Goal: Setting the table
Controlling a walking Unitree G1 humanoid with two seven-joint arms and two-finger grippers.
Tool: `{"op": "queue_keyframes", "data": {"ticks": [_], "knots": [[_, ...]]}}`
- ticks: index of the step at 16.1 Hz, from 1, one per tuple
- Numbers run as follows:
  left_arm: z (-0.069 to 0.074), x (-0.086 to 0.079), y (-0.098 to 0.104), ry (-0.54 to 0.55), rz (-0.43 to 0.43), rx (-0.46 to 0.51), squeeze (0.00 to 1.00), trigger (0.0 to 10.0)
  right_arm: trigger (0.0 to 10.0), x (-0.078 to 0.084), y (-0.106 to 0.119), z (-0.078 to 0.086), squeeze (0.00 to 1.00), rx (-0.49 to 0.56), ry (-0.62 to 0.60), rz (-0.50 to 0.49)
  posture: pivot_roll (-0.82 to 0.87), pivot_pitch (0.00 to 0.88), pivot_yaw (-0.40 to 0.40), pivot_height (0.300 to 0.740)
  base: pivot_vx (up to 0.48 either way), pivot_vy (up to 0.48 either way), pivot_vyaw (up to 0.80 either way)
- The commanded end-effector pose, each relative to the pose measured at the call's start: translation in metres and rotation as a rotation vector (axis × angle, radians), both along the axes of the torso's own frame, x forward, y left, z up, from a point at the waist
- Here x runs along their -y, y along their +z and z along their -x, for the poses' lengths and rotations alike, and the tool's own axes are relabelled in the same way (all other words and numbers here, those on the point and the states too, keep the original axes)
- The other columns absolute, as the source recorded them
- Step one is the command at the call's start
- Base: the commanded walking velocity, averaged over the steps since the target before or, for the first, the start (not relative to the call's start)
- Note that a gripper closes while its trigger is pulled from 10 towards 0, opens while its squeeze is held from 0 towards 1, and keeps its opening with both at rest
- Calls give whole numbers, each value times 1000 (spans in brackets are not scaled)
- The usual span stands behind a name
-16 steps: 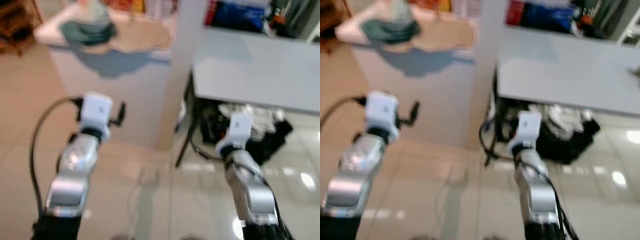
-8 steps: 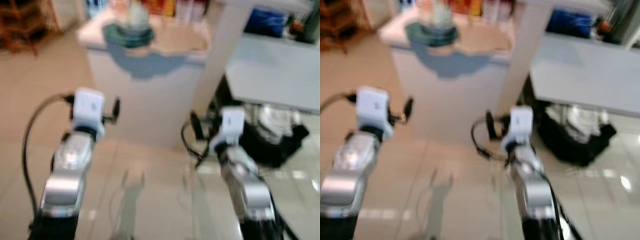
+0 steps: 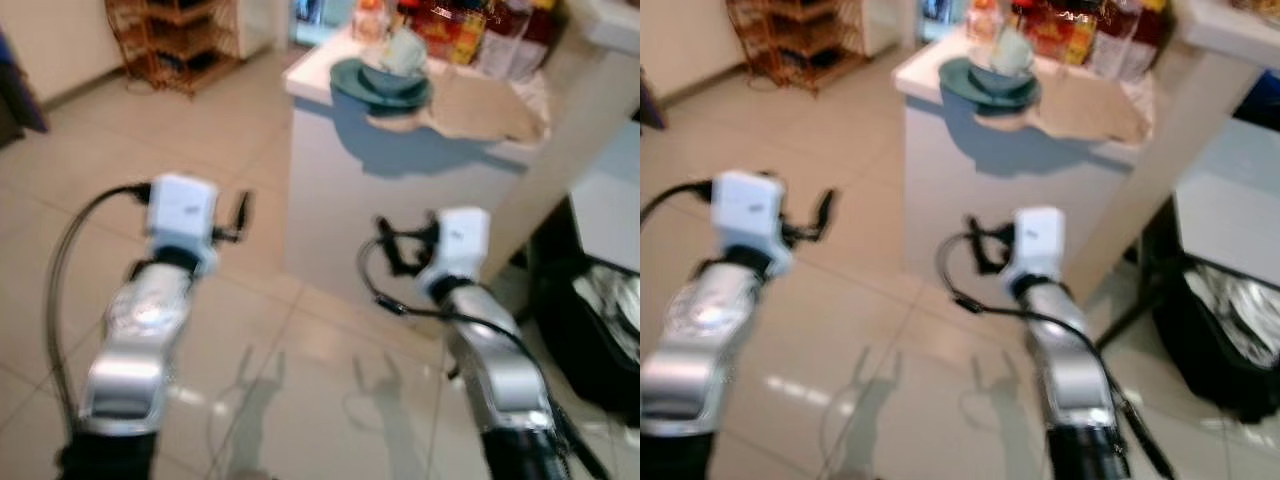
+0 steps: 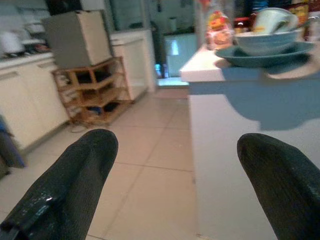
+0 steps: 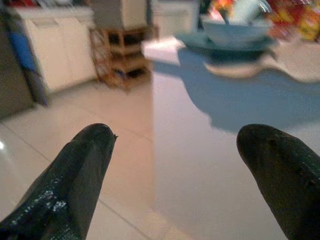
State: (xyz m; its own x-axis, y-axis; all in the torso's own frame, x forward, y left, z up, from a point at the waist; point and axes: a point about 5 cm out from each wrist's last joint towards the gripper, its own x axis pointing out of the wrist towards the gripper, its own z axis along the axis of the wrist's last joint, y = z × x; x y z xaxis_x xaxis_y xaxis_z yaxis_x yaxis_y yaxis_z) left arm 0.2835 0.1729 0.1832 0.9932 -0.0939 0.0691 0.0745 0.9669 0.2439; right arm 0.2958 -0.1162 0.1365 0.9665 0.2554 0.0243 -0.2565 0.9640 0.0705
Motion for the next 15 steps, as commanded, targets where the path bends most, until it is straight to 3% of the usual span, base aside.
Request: {"op": "queue_keyframes", "data": {"ticks": [1,9,12,15], "knots": [[-1,13,2,-51,3,4,0,10000,10000,14,1,0,0,13,-43,9,83,22,-88,740,382,0,0],[-1,13,3,-54,-1,1,0,10000,10000,16,3,0,0,25,-53,-16,83,27,-88,740,383,0,0],[-1,14,3,-54,-2,1,0,10000,10000,16,4,-1,0,29,-45,-19,82,26,-89,740,382,0,-800],[-1,14,4,-52,-1,3,0,10000,10000,12,8,0,0,53,-9,-27,82,26,-90,740,380,0,0]]}}
